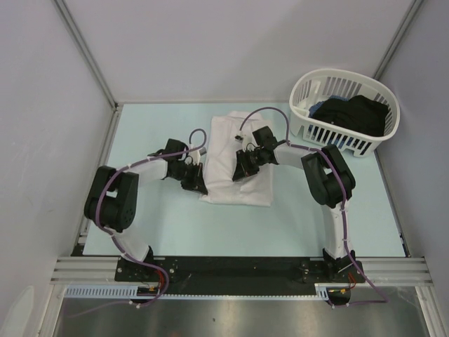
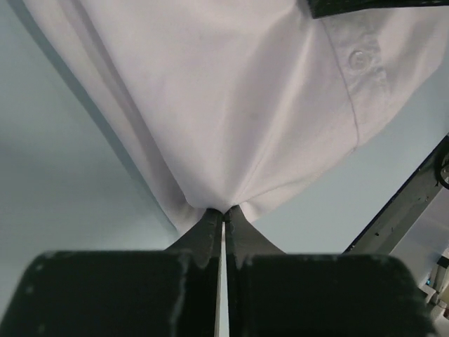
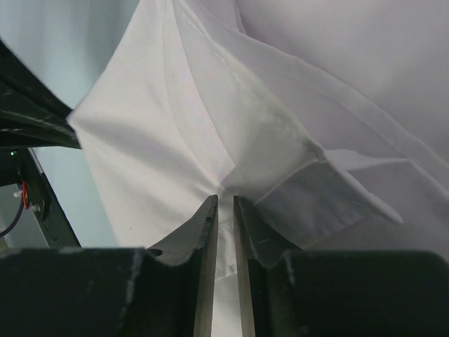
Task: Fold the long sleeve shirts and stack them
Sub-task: Fold the shirt
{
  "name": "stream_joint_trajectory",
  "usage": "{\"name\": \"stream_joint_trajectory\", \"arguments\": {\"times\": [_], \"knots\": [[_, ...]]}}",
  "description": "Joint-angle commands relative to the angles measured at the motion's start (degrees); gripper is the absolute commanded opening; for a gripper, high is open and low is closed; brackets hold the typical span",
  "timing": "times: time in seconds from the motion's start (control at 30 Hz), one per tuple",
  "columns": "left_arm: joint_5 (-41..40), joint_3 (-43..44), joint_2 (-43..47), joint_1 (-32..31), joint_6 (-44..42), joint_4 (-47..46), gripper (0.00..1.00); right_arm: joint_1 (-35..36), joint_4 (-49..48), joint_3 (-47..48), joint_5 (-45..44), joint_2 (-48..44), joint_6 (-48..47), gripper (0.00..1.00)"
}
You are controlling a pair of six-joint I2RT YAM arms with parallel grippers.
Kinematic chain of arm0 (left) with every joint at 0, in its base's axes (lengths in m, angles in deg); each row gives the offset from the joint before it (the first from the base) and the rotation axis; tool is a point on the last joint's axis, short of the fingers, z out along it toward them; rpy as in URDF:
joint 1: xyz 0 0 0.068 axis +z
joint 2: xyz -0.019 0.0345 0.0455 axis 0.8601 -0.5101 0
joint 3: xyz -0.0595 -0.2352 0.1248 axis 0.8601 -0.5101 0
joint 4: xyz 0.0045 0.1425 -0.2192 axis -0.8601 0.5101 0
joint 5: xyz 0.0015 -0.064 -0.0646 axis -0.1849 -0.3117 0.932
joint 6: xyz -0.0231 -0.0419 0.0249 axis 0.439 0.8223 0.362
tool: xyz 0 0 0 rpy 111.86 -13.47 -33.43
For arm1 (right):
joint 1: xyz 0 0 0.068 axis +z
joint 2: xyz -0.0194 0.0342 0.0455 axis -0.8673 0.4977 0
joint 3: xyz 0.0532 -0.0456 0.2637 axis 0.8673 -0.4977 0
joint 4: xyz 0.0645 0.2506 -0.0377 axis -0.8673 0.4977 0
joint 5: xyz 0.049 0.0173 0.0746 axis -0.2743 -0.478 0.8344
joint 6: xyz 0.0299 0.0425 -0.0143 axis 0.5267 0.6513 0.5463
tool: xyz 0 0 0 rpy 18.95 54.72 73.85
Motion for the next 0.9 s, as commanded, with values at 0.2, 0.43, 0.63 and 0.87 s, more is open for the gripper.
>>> {"name": "stream_joint_trajectory", "arguments": {"times": [0.2,0.43,0.63,0.87], "knots": [[-7.76,0.45,12.75,-1.48,-6.76,6.39,0.11,-1.25,-0.29,0.01,-3.60,0.63,-2.28,0.19],[-16.04,0.01,8.36,-0.34,-10.81,14.21,0.28,-1.34,-0.47,0.71,-2.46,-0.16,-2.11,0.20],[6.16,-0.51,15.64,3.44,-12.13,8.77,0.60,-2.48,-1.51,0.63,4.92,-6.82,2.80,0.37],[19.48,-3.40,16.80,-2.34,0.41,-3.68,0.66,-5.99,-4.59,-14.01,13.36,-24.66,14.85,0.51]]}}
